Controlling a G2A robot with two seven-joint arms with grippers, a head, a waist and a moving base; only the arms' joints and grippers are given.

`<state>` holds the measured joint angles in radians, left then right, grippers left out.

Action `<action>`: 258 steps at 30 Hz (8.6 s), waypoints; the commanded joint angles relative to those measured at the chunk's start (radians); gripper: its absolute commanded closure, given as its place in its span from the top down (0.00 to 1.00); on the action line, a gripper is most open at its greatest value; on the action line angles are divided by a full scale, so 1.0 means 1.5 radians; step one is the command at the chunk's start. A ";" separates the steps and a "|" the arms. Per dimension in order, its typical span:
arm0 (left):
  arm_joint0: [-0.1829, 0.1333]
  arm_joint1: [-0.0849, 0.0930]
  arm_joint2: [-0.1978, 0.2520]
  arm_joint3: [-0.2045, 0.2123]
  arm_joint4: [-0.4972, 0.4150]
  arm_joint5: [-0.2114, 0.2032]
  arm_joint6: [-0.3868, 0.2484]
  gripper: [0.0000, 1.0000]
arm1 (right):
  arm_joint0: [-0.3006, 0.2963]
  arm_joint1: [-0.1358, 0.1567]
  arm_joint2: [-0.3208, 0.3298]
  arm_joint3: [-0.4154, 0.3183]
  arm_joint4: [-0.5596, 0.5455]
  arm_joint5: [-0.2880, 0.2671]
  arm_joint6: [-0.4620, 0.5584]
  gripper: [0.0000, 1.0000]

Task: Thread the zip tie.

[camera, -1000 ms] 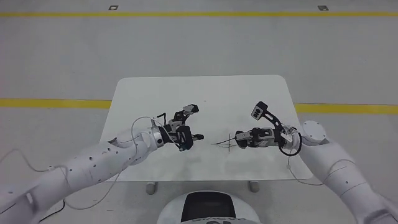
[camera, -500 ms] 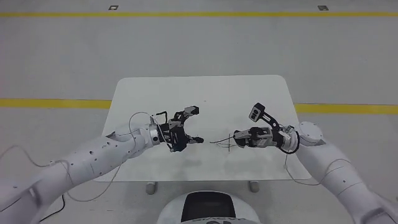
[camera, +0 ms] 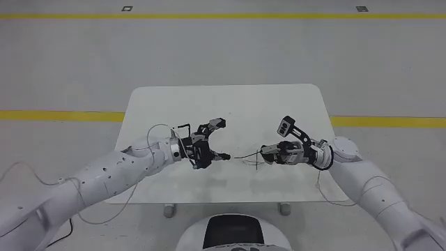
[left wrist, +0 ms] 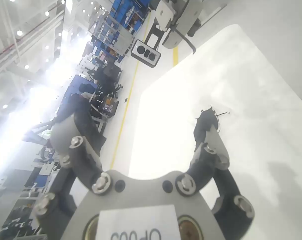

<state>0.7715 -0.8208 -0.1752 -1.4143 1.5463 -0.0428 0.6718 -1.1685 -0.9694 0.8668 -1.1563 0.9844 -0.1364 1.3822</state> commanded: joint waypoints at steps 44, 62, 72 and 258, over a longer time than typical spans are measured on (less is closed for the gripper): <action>0.062 -0.011 -0.046 -0.139 -1.192 -0.198 -0.575 1.00 | -0.067 0.017 0.111 -0.075 -0.168 -0.136 -0.053 0.00; 0.093 -0.036 -0.098 -0.130 -1.338 -0.198 -0.720 1.00 | -0.061 0.004 0.100 -0.066 -0.100 -0.113 0.005 0.00; 0.114 -0.047 -0.135 -0.107 -1.333 -0.198 -0.720 1.00 | -0.044 0.004 0.085 -0.046 -0.108 -0.130 0.005 0.00; 0.273 -0.139 -0.350 -0.093 -1.454 -0.071 -0.927 0.00 | -0.137 -0.022 0.190 -0.124 -0.158 -0.067 -0.031 0.32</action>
<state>1.1812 -1.0291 -0.6992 -1.5544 -0.6335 -0.1488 -0.7152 -1.3760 -1.0012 1.1521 -1.3459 0.7438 -0.2371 1.3309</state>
